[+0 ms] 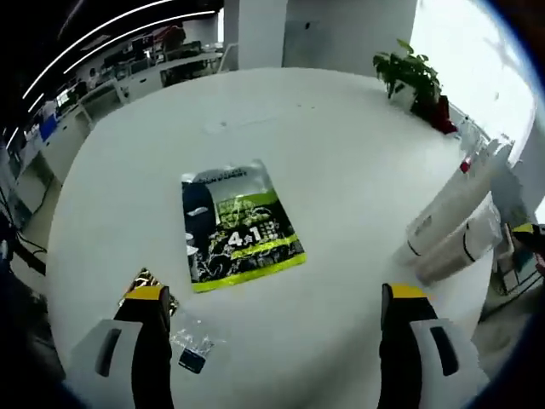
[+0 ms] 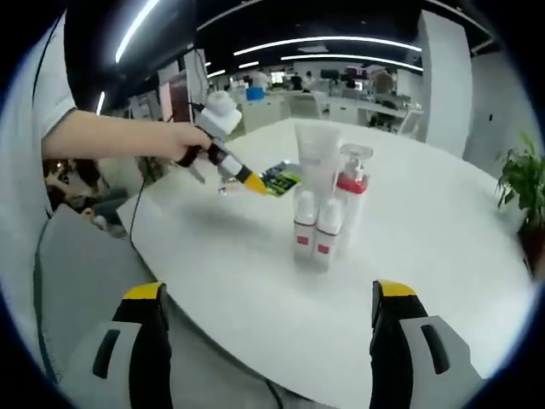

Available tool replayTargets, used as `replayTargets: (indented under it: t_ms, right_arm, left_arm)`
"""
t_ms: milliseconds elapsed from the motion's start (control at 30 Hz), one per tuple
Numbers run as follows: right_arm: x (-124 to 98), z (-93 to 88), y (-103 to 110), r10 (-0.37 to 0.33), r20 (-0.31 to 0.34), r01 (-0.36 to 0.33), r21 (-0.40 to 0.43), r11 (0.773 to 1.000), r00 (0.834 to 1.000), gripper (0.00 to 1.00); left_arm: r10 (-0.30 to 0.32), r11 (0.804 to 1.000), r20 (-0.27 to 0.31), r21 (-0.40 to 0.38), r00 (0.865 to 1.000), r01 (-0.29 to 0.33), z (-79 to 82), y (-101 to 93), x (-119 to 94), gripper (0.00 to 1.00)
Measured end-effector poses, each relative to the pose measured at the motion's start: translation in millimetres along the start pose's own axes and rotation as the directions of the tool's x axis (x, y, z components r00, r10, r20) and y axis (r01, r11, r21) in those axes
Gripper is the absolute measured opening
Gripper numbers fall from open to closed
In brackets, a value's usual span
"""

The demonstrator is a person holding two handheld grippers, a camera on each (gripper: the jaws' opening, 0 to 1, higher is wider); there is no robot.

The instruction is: Arrange the skincare products in the storage area until every visible bottle or jar stands upright without overlapping.

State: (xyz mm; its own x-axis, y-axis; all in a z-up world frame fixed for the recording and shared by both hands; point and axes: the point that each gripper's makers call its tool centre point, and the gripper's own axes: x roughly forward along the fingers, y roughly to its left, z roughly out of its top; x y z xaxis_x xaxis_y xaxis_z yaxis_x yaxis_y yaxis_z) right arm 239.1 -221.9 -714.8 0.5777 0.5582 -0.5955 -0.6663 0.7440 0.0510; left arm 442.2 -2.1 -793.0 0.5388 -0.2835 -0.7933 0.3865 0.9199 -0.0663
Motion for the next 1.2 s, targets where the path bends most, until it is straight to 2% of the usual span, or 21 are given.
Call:
replayTargets:
  t_ms: [200, 267, 400, 467, 500, 633, 700, 800, 833, 933, 1067, 1200]
  right_arm:
    - [-1.5, 1.7, -3.8, -0.002, 0.017, 0.002, 0.039, 0.999, 1.000, 0.99]
    - [-1.5, 1.4, -4.6, -0.006, 0.017, 0.005, 0.044, 0.999, 1.000, 0.99]
    - [-0.4, -0.2, -4.1, -0.001, 0.010, 0.001, 0.044, 0.999, 1.000, 0.99]
    - [-0.5, -0.2, -4.2, -0.002, 0.009, 0.002, 0.044, 0.999, 1.000, 0.99]
    - [-0.6, -0.2, -4.3, -0.003, 0.009, 0.002, 0.045, 0.999, 1.000, 0.99]
    - [-0.7, -0.5, -4.7, -0.004, 0.008, 0.003, 0.049, 0.999, 1.000, 0.99]
    - [-0.8, -0.5, -4.8, -0.005, 0.008, 0.004, 0.049, 0.999, 1.000, 0.99]
    - [-0.7, -0.4, -5.2, -0.007, 0.008, 0.006, 0.050, 0.999, 1.000, 0.99]
    - [-0.7, -0.5, -5.3, -0.007, 0.008, 0.006, 0.052, 0.999, 1.000, 0.99]
    - [-0.6, -0.4, -5.4, -0.004, 0.010, 0.003, 0.057, 0.998, 1.000, 0.98]
    - [-0.5, -0.7, -5.6, -0.005, 0.008, 0.005, 0.056, 0.998, 1.000, 0.98]
    - [-0.2, -0.8, -5.3, -0.002, 0.007, 0.002, 0.057, 0.998, 1.000, 0.98]
  left_arm:
    - [0.046, 0.998, -0.040, -0.030, 0.998, -0.047, 8.6, 11.3, 14.5, 0.96]
    - [0.064, 0.997, -0.058, -0.042, 0.996, -0.066, 6.5, 11.9, 15.4, 0.97]
    - [0.084, 0.996, -0.066, -0.028, 0.994, -0.086, 14.3, 13.9, 28.8, 0.98]
    - [0.097, 0.995, -0.069, -0.015, 0.993, -0.098, 13.6, 9.4, 27.2, 0.98]
    - [0.101, 0.995, -0.067, -0.013, 0.993, -0.102, 18.3, 14.7, 29.9, 0.98]
    - [0.109, 0.994, -0.080, -0.009, 0.991, -0.110, 28.0, 15.2, 40.3, 0.98]
    - [0.117, 0.992, -0.098, -0.028, 0.988, -0.121, 31.4, 20.6, 48.4, 0.98]
    - [0.122, 0.989, -0.117, -0.065, 0.986, -0.130, 30.1, 18.5, 49.0, 0.98]
    - [0.121, 0.990, -0.123, -0.063, 0.985, -0.129, 37.9, 21.7, 56.1, 0.98]
    - [0.126, 0.990, -0.148, -0.043, 0.981, -0.134, 32.6, 21.6, 54.3, 0.98]
    - [0.140, 0.989, -0.168, -0.028, 0.976, -0.147, 35.2, 20.9, 57.5, 0.97]
    - [0.131, 0.990, -0.164, -0.034, 0.978, -0.139, 43.4, 26.2, 67.8, 0.93]
